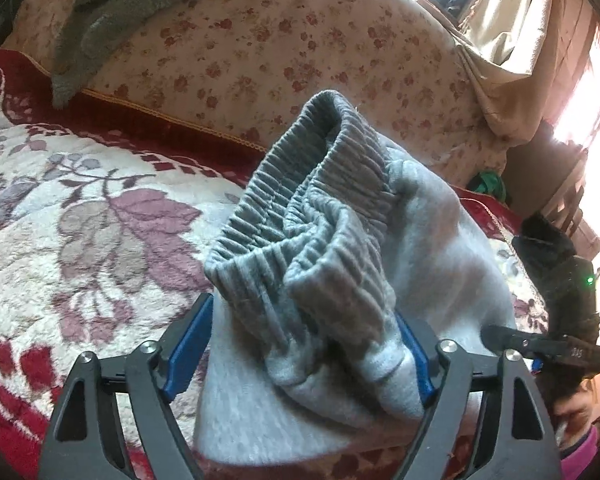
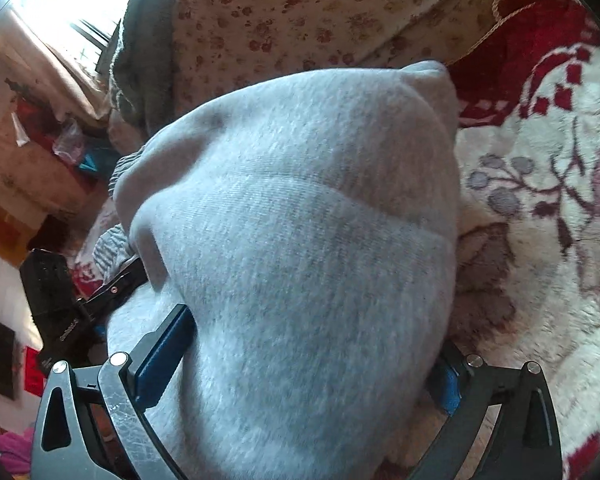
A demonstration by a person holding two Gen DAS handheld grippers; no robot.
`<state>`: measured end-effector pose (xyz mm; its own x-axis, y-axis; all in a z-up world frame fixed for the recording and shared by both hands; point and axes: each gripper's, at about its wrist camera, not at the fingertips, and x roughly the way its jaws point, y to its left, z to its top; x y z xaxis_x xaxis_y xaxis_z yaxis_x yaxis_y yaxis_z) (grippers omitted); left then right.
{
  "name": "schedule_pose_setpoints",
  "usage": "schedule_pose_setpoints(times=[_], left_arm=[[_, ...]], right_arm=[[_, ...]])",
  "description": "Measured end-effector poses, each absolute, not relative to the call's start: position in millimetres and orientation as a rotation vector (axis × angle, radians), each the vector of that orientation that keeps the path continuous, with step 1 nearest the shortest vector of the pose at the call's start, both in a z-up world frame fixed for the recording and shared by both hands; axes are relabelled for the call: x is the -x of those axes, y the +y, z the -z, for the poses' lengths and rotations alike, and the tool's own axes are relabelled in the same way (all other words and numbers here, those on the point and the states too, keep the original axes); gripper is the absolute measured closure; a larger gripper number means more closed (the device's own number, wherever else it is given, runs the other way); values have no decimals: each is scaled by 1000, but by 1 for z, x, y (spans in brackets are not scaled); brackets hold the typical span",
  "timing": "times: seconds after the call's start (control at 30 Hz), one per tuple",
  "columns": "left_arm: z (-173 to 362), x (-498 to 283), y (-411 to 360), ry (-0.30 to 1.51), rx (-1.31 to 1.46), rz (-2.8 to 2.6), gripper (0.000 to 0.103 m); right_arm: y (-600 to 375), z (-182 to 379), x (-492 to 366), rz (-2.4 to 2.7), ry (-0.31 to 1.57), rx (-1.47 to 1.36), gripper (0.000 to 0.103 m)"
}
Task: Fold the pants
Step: 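Open both grippers and withdraw them from the folded sweatpants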
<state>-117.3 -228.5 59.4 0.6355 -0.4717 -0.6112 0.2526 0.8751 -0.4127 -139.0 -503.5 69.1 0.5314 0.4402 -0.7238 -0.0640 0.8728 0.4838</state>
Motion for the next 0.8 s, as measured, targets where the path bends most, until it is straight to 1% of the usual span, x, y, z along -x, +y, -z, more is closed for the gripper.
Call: schedule_pose_setpoints(times=[0.23, 0.53, 0.63, 0.8], left_arm=[[-74, 132, -222, 753, 253, 365, 11], [-109, 159, -233, 648, 109, 267, 10], [-120, 165, -237, 618, 84, 259, 10], [-138, 173, -251, 564, 32, 257, 10]], right_arm=[[-511, -88, 162, -137, 936, -367, 0], [-497, -132, 194, -34, 788, -264, 0], [-489, -136, 202, -18, 739, -261, 0], [-477, -135, 204, 21, 711, -249, 0]])
